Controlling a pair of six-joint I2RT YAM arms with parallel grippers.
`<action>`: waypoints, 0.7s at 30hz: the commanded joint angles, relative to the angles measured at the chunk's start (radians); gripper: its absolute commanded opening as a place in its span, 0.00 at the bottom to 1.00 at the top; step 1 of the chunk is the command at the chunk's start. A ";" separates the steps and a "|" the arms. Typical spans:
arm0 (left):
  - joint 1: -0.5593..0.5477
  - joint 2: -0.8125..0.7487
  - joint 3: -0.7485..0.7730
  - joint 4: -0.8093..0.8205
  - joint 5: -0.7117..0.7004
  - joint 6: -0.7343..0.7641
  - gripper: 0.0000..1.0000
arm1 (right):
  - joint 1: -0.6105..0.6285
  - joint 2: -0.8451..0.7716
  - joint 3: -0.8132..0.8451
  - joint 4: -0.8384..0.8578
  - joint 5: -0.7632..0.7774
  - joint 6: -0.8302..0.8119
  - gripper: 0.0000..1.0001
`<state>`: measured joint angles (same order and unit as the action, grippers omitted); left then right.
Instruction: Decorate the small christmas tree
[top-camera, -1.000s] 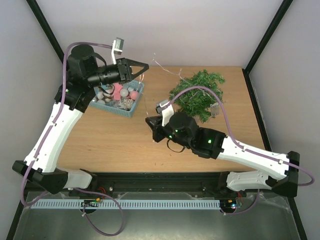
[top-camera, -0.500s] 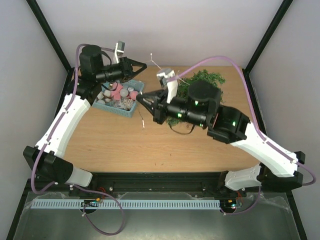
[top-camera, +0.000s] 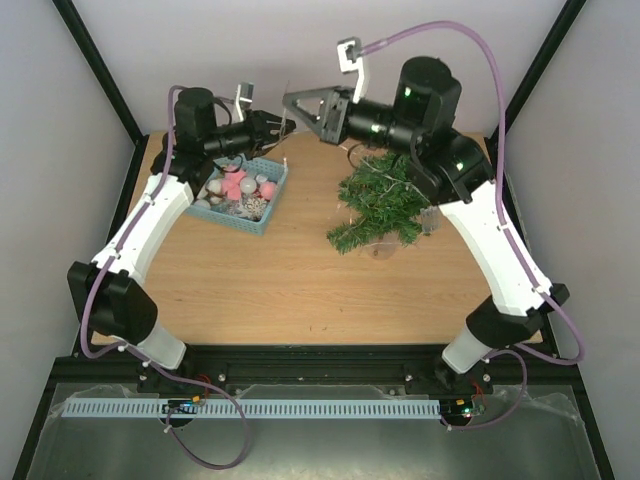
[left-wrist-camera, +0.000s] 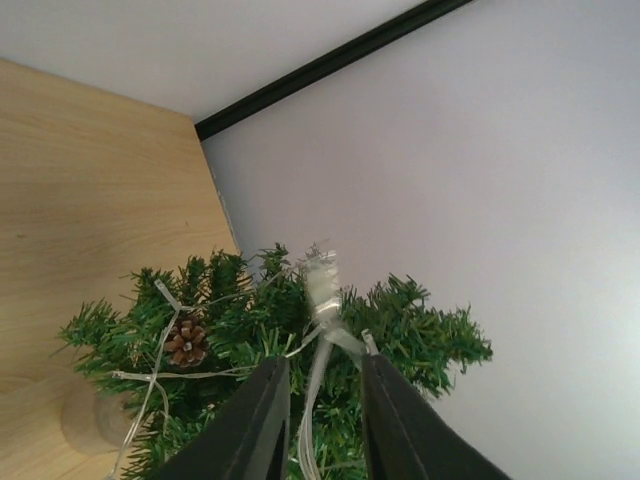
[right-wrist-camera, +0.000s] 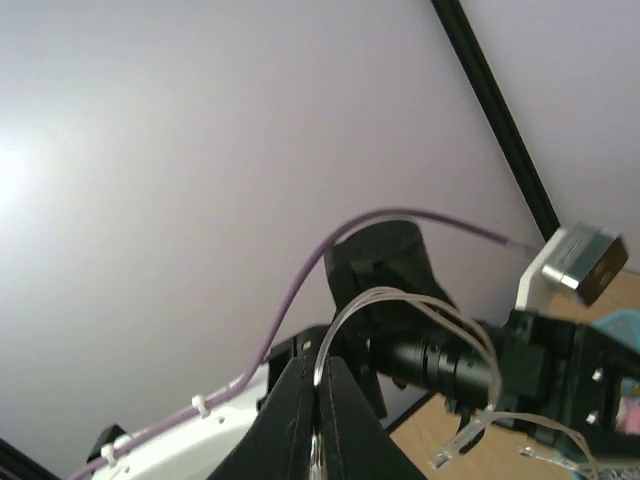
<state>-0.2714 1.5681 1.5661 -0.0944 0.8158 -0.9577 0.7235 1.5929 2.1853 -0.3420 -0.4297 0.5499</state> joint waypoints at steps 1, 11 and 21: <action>0.016 0.014 -0.024 0.062 0.026 -0.015 0.26 | -0.114 0.073 0.091 0.115 -0.193 0.168 0.01; 0.086 0.007 -0.113 0.075 0.022 0.003 0.47 | -0.362 0.208 0.142 0.382 -0.373 0.445 0.01; 0.021 -0.066 -0.058 -0.021 -0.056 0.101 0.51 | -0.549 0.313 0.188 0.534 -0.429 0.615 0.01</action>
<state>-0.1951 1.5608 1.4395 -0.0742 0.7906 -0.9241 0.2337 1.8950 2.3329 0.0589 -0.7986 1.0657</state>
